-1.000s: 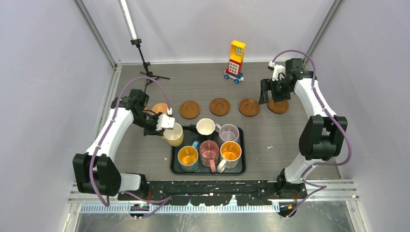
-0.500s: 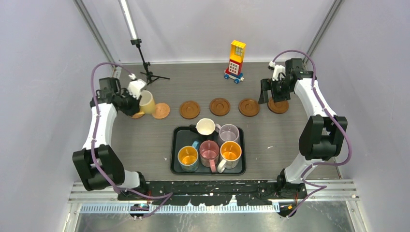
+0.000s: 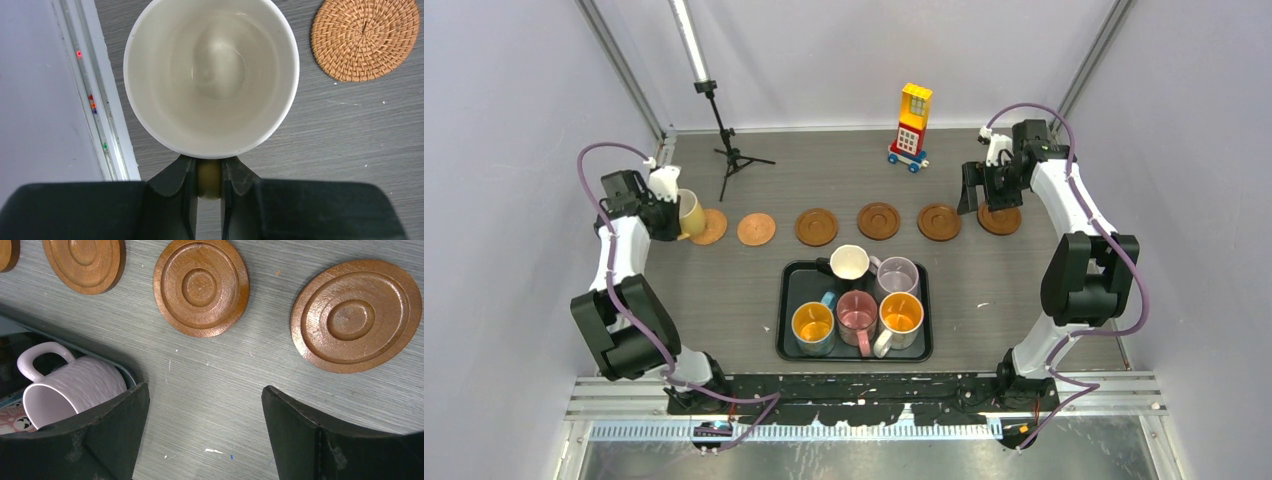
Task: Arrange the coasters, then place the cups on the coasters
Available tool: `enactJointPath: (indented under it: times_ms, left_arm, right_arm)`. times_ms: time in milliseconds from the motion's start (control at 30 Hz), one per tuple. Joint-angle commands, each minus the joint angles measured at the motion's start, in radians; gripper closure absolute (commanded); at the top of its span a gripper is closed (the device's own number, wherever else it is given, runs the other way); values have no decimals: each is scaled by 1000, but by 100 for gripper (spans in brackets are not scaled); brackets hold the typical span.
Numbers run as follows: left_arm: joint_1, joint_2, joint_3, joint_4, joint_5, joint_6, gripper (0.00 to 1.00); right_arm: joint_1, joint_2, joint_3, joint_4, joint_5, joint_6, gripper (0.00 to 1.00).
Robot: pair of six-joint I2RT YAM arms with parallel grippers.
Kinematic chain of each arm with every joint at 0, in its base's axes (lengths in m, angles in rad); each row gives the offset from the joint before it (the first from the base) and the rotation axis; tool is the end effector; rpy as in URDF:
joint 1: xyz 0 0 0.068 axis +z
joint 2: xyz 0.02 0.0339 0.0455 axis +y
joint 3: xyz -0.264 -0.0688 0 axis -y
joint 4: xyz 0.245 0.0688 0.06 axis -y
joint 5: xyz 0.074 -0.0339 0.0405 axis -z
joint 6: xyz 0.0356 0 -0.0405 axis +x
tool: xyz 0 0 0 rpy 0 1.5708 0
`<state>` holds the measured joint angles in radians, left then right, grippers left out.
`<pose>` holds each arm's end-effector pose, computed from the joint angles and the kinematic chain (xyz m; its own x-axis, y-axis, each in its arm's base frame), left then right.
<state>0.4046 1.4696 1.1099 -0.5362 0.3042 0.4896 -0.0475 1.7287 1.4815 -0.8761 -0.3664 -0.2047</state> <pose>0.2903 0.1127 0.2618 -0.7291 0.1759 -0.6614 0.1579 0.9836 0.0874 0.3603 -0.0044 0.2758 -0.8593 -0.1492 -0.4893 -0.2913 0.9290 0.2283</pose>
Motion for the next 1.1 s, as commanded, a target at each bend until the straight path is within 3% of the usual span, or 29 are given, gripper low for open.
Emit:
enactJointPath:
  times_ms: [0, 433, 1067]
  left_arm:
    - [4, -7, -10, 167, 34, -48, 100]
    - [1, 88, 19, 202, 54, -27, 100]
    - [-41, 96, -1, 228, 32, -6, 100]
  right_arm:
    - [3, 2, 45, 15, -20, 19, 13]
    - [3, 4, 39, 18, -11, 25, 13]
    - [3, 1, 28, 18, -3, 27, 13]
